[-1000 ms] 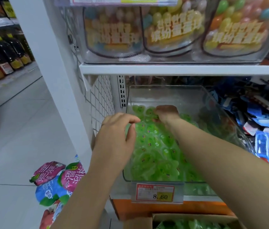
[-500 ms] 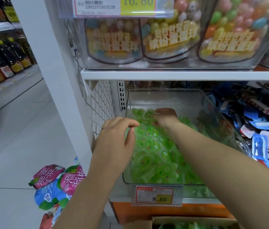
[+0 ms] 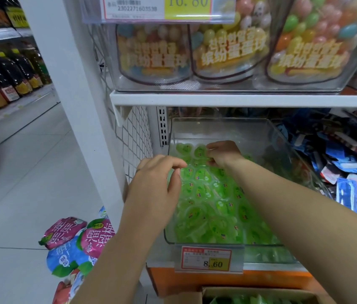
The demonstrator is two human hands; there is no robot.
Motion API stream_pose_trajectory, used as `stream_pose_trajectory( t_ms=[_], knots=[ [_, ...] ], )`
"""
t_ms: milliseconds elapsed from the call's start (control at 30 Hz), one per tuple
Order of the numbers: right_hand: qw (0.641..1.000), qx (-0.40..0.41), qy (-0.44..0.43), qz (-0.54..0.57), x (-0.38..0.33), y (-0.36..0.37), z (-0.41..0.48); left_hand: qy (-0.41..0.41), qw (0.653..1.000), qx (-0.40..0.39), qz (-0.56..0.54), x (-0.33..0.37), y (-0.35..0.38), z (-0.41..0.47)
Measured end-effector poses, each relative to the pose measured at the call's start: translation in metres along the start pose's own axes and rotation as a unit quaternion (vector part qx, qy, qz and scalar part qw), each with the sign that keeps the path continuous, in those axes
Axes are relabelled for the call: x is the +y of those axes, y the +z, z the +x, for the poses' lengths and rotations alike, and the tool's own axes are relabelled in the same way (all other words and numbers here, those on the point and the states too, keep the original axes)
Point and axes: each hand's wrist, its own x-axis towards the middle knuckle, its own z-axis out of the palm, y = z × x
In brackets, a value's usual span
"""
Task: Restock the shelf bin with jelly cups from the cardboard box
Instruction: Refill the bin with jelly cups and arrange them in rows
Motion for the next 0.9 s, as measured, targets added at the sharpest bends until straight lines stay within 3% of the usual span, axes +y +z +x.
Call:
stream_pose_trajectory(
  t_ms=[167,367,433,500,667,900],
  knots=[
    [1.000,0.006,-0.008,-0.018,0.004,0.001,0.001,-0.001,1.000,0.000,0.002,0.000,0.000,0.001],
    [0.983,-0.001,-0.095,-0.157,-0.007,-0.025,-0.027,-0.015,1.000,0.000,0.005,-0.001,0.002,0.001],
    [0.953,-0.030,-0.152,-0.259,-0.020,-0.045,-0.049,-0.016,1.000,-0.002,0.009,-0.001,0.000,0.001],
    [0.899,-0.089,-0.188,-0.385,-0.027,-0.068,-0.077,-0.015,1.000,-0.006,0.012,-0.001,-0.001,0.001],
    [0.774,-0.202,-0.138,-0.584,-0.010,-0.097,-0.136,-0.004,0.999,-0.014,0.030,0.003,-0.002,-0.004],
    [0.749,-0.228,-0.099,-0.614,0.002,-0.104,-0.154,-0.004,0.999,-0.025,0.026,0.013,-0.004,-0.011]
  ],
)
